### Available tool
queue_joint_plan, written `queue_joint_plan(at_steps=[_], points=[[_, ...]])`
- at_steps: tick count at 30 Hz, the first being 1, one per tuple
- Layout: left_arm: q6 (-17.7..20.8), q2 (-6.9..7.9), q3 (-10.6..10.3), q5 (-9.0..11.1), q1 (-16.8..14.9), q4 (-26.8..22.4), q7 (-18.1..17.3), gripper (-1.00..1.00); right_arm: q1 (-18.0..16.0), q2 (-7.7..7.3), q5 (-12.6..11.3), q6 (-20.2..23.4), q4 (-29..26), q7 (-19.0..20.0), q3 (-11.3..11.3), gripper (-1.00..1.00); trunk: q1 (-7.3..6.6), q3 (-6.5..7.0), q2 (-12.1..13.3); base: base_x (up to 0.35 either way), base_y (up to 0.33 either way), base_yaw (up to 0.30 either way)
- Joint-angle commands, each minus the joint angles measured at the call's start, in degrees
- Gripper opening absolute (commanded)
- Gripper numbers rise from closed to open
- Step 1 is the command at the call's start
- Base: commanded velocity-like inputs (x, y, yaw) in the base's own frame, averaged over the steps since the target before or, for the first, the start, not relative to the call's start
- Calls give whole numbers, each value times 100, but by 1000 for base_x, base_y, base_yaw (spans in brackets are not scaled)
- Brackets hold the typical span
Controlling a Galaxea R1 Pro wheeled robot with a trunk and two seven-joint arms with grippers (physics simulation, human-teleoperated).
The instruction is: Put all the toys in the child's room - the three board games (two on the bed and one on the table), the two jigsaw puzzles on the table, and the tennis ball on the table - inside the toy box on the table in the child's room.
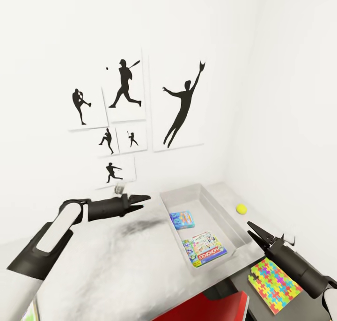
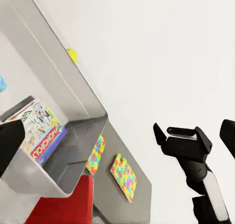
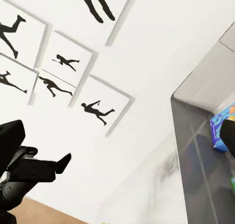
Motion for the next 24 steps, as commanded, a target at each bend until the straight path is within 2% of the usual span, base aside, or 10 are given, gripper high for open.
queue_joint_plan(at_steps=[1, 6, 8, 11, 15, 20, 24], points=[[16, 161, 27, -49, 60, 3, -178, 100, -6, 2, -4, 31, 0, 12, -7, 100, 4, -4, -12, 0, 0, 0], [-33, 850, 174, -72, 430, 35, -675, 100, -6, 3, -4, 30, 0, 12, -9, 100, 4, 42, -12, 0, 0, 0], [-101, 1050, 235, -77, 591, 113, -809, 100, -6, 5, -4, 30, 0, 12, -9, 100, 4, 60, -12, 0, 0, 0], [-205, 1263, 331, -82, 837, 328, -955, 100, -6, 7, -4, 30, 0, 12, -9, 100, 4, 87, -12, 0, 0, 0], [-292, 1436, 537, -88, 1170, 787, -1163, 100, -6, 9, -4, 30, 0, 12, -5, 100, 4, 122, -12, 0, 0, 0], [-339, 1493, 704, -93, 1364, 1304, -1374, 100, -6, 9, -4, 28, 0, 12, -5, 100, 4, 152, -12, -6, 0, 0], [-362, 1539, 783, -94, 1426, 1504, -1581, 100, -6, 11, -4, 24, 0, 12, -6, 100, 4, 162, -12, -77, 0, 0]])
